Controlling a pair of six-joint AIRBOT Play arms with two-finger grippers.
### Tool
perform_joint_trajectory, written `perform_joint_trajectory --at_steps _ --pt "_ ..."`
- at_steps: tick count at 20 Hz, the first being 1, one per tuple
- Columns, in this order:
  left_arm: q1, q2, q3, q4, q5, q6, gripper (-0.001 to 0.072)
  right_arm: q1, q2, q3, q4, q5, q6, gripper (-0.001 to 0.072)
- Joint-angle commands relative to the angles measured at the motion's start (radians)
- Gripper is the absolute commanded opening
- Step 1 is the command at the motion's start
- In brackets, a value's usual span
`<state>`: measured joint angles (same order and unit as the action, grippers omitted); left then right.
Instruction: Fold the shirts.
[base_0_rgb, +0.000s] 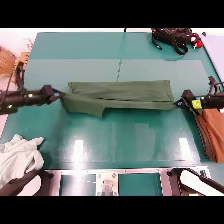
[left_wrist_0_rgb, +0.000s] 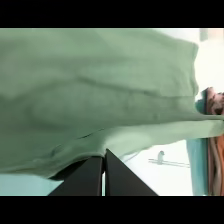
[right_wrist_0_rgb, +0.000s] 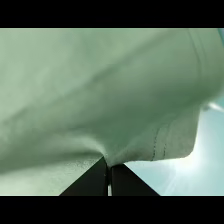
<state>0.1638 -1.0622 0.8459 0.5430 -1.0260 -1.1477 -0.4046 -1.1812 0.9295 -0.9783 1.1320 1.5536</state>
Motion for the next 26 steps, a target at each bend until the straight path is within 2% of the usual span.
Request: perform_joint_trajectory --at_steps 1,3,8,9,10,11,12,15,16,17,18,21,26 --pt "-0.112 -0.220 0.156 -0.043 0.131 0.034 0.0024 0.057 -0.141 0.120 0.009 -0.083 -0.002 0.0019" --pt "-0.159 -0.358 0.277 -0.043 0.202 0.031 0.0024 0.079 -0.245 0.202 0.010 -0.119 -0.002 0.0020" --pt "-0.179 -0.636 0.518 -0.043 0.245 0.023 0.0026 0.081 -0.506 0.447 0.010 -0.130 -0.002 0.0020" --pt "-0.179 -0.665 0.535 -0.043 0.269 0.023 0.0138 0.081 -0.550 0.492 0.010 -0.130 -0.002 0.0031" --pt "-0.179 -0.679 0.542 -0.046 0.308 0.021 0.0472 0.081 -0.586 0.532 0.010 -0.130 -0.002 0.0133" --pt "-0.176 -0.681 0.542 -0.051 0.349 0.019 0.0575 0.080 -0.608 0.560 0.009 -0.130 -0.002 0.0252" --pt "-0.168 -0.678 0.544 -0.053 0.377 0.019 0.0575 0.077 -0.618 0.584 0.008 -0.130 -0.003 0.0295" --pt "-0.119 -0.675 0.585 -0.053 0.305 0.019 0.0576 0.048 -0.617 0.643 0.008 -0.087 -0.049 0.0297" --pt "-0.104 -0.675 0.598 -0.053 0.263 0.018 0.0576 0.031 -0.617 0.658 0.008 -0.052 -0.062 0.0344" --pt "-0.091 -0.675 0.607 -0.053 0.224 0.018 0.0576 0.014 -0.617 0.664 0.008 -0.025 -0.074 0.0474" --pt "-0.080 -0.675 0.615 -0.052 0.185 0.010 0.0576 -0.006 -0.618 0.664 0.008 -0.002 -0.084 0.0516" --pt "-0.067 -0.675 0.627 -0.049 0.080 -0.003 0.0575 -0.066 -0.634 0.665 -0.002 0.067 -0.137 0.0547" --pt "-0.069 -0.675 0.627 -0.050 -0.033 -0.003 0.0575 -0.136 -0.742 0.667 0.001 0.165 -0.261 0.0547"
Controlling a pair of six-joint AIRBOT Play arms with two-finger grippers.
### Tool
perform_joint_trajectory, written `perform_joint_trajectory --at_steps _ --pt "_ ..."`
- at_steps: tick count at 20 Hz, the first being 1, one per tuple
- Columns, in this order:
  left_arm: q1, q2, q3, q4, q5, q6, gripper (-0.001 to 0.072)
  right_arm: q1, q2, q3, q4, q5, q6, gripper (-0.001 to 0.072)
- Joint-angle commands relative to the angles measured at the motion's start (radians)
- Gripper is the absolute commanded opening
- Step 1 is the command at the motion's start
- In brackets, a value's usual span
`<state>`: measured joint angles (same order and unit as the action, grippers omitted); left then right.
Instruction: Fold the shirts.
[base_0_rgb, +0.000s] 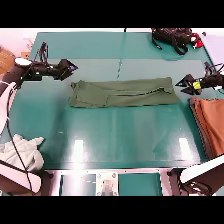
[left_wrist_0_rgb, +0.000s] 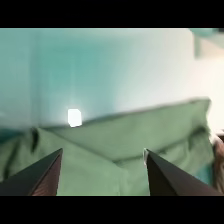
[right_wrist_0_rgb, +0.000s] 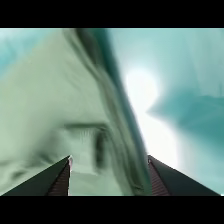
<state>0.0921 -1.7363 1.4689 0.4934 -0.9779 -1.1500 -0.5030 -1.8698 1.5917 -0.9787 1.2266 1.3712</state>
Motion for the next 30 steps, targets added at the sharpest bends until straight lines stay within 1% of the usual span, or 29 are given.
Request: perform_joint_trajectory --at_steps 1,6,7,8,9,10,11,12,13,15,17,19,21,23,25,27,30 --pt "0.003 -0.001 0.004 -0.001 -0.094 -0.001 0.0575 -0.043 -0.077 0.010 0.007 0.077 -0.091 0.0547" --pt "0.003 -0.001 0.004 -0.001 -0.150 -0.001 0.0574 -0.020 -0.208 0.099 0.141 0.123 -0.134 0.0545" --pt "0.003 -0.001 0.004 -0.001 -0.154 -0.001 0.0540 -0.008 -0.232 0.130 0.141 0.139 -0.134 0.0511" --pt "0.003 -0.001 0.004 -0.001 -0.159 0.003 0.0410 0.002 -0.249 0.153 0.141 0.152 -0.134 0.0444" --pt "0.003 -0.001 0.004 -0.001 -0.160 0.008 0.0356 0.012 -0.262 0.174 0.141 0.159 -0.134 0.0377" --pt "0.001 -0.001 0.004 -0.002 -0.158 0.008 0.0349 0.019 -0.267 0.187 0.141 0.159 -0.135 0.0302" --pt "-0.006 -0.001 0.004 -0.003 -0.156 0.008 0.0347 0.023 -0.267 0.199 0.141 0.164 -0.135 0.0209" --pt "-0.021 -0.001 0.004 -0.004 -0.156 0.008 0.0172 0.023 -0.267 0.216 0.143 0.185 -0.149 0.0084" --pt "-0.040 -0.001 0.005 -0.004 -0.154 0.010 0.0038 0.022 -0.264 0.235 0.142 0.216 -0.161 0.0018" --pt "-0.097 -0.001 0.008 -0.003 -0.121 0.015 0.0032 0.019 -0.241 0.268 0.143 0.261 -0.161 0.0017" --pt "-0.188 -0.001 0.007 0.000 -0.042 0.014 0.0025 0.020 -0.186 0.285 0.174 0.302 -0.160 0.0018" --pt "-0.293 -0.007 0.007 0.003 0.066 0.014 0.0025 0.028 -0.104 0.286 0.206 0.352 -0.160 0.0018" --pt "-0.407 -0.024 0.010 0.006 0.194 0.014 0.0025 0.047 -0.008 0.286 0.223 0.403 -0.142 0.0018" --pt "-0.517 -0.065 0.035 0.005 0.295 0.001 0.0025 0.075 0.093 0.286 0.259 0.444 -0.119 0.0018" --pt "-0.612 -0.138 0.102 0.005 0.324 -0.021 0.0025 0.111 0.191 0.287 0.303 0.457 -0.114 0.0018" --pt "-0.682 -0.223 0.190 0.007 0.314 -0.059 0.0025 0.150 0.272 0.288 0.318 0.457 -0.106 0.0018" --pt "-0.734 -0.333 0.318 0.007 0.285 -0.126 0.0025 0.196 0.346 0.288 0.317 0.457 -0.096 0.0018"
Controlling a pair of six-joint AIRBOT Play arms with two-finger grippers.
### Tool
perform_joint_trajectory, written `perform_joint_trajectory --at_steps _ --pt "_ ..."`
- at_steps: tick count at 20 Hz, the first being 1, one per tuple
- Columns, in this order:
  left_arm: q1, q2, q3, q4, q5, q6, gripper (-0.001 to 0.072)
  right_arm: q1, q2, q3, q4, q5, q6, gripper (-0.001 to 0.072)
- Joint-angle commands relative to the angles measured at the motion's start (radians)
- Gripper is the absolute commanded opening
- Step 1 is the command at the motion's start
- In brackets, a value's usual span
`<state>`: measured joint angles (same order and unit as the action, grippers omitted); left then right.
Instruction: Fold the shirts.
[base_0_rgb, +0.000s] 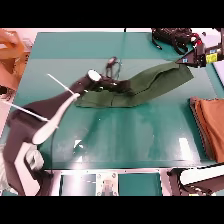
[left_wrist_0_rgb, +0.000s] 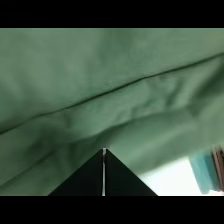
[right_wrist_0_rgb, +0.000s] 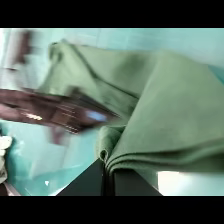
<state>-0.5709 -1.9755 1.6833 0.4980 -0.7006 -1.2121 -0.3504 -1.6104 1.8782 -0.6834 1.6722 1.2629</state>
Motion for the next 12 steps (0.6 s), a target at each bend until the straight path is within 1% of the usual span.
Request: perform_joint_trajectory --at_steps 1,4,6,8,9,10,12 --pt "-0.082 -0.120 0.134 0.001 -0.003 -0.077 0.0025 0.052 0.099 0.002 0.022 0.005 0.013 0.0018" --pt "-0.088 -0.168 0.180 -0.006 -0.034 -0.119 0.0025 0.063 0.097 -0.001 0.021 -0.028 0.020 0.0018" --pt "-0.067 -0.164 0.181 -0.004 -0.071 -0.114 0.0025 0.069 0.087 -0.004 0.021 -0.031 0.020 0.0019" --pt "-0.005 -0.146 0.204 0.005 -0.183 -0.114 0.0025 0.071 0.083 -0.009 0.021 -0.032 0.025 0.0018" --pt "0.037 -0.130 0.222 0.029 -0.256 -0.115 0.0024 0.077 0.083 -0.013 0.021 -0.033 0.046 0.0019" --pt "0.086 -0.111 0.245 0.074 -0.337 -0.117 0.0024 0.089 0.083 -0.018 0.022 -0.040 0.051 0.0019" --pt "0.185 -0.071 0.301 0.179 -0.486 -0.164 0.0024 0.133 0.083 -0.025 0.022 -0.065 0.074 0.0019"
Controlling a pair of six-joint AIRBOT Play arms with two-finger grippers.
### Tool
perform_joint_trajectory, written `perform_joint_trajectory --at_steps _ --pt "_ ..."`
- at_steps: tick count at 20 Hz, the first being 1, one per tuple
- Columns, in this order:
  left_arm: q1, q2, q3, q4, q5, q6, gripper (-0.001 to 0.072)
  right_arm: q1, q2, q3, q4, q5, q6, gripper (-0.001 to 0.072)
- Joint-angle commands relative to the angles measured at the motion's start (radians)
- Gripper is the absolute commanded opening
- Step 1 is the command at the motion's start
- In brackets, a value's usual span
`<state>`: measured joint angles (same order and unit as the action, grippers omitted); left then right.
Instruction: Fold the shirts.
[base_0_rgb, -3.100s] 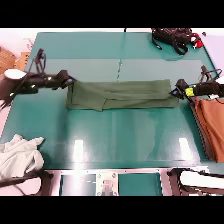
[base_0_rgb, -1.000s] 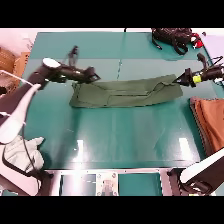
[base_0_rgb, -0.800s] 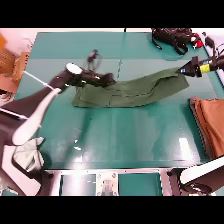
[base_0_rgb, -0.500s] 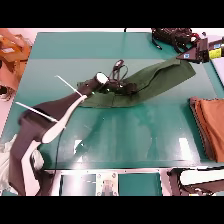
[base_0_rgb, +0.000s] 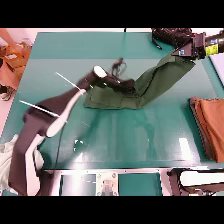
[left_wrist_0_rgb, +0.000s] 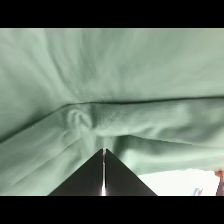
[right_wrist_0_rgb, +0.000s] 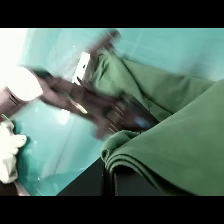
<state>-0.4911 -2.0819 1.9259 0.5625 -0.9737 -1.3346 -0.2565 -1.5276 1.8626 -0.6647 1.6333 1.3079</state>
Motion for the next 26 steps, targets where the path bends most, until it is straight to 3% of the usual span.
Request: perform_joint_trajectory --at_steps 1,5,9,10,12,14,17,24,26 --pt "0.156 0.061 0.090 0.173 -0.283 -0.070 0.0024 0.080 0.000 -0.019 0.002 -0.056 0.044 0.0019" --pt "0.351 0.162 0.137 0.257 -0.434 -0.105 0.0025 0.326 -0.005 -0.123 0.003 -0.278 0.085 0.0019" --pt "0.533 0.244 0.136 0.257 -0.495 -0.104 0.0025 0.665 -0.095 -0.225 0.003 -0.661 0.088 0.0020" --pt "0.571 0.255 0.136 0.257 -0.510 -0.103 0.0025 0.753 -0.148 -0.229 0.002 -0.776 0.088 0.0062" --pt "0.640 0.267 0.136 0.257 -0.541 -0.097 0.0026 0.890 -0.253 -0.229 0.003 -0.949 0.088 0.0499" --pt "0.688 0.269 0.136 0.258 -0.577 -0.097 0.0025 0.934 -0.310 -0.229 0.002 -1.012 0.116 0.0510" --pt "0.727 0.269 0.136 0.261 -0.587 -0.092 0.0025 0.853 -0.299 -0.229 0.000 -0.973 0.163 0.0510" --pt "0.727 0.269 0.136 0.262 -0.573 -0.071 0.0025 0.433 -0.206 -0.230 -0.086 -0.573 0.182 0.0512" --pt "0.727 0.269 0.136 0.262 -0.570 -0.071 0.0025 0.307 -0.206 -0.255 -0.126 -0.482 0.197 0.0592"
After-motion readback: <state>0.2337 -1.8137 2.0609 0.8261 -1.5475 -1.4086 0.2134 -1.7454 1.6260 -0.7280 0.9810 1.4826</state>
